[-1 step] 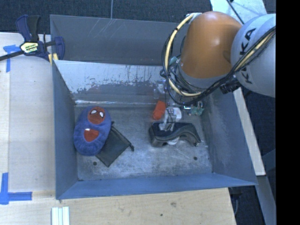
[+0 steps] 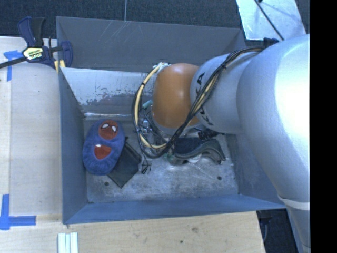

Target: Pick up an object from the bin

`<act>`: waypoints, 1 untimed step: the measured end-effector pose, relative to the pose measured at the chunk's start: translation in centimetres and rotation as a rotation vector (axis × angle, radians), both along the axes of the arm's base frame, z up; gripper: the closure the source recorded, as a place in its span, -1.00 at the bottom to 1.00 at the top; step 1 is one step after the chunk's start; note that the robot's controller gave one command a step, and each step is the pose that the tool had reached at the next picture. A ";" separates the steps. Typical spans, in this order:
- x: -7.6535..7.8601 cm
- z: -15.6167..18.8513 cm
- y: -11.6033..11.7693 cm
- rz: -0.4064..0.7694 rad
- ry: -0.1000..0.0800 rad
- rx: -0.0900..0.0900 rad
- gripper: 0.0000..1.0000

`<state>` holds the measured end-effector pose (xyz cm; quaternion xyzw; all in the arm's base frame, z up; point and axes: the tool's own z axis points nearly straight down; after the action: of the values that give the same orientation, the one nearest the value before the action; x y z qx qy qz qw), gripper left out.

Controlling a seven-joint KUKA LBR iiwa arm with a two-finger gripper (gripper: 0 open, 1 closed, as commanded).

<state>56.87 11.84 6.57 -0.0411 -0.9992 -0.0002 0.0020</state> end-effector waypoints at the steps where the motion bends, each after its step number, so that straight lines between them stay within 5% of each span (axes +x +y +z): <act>1: -1.2 0.5 0.8 -0.140 -0.005 -0.001 -1.00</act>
Offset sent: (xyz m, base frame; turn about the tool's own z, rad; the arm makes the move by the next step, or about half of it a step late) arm -0.0126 0.0083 0.0043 0.1416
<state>55.67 12.66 7.03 -0.1106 -0.9939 -0.0002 -0.0007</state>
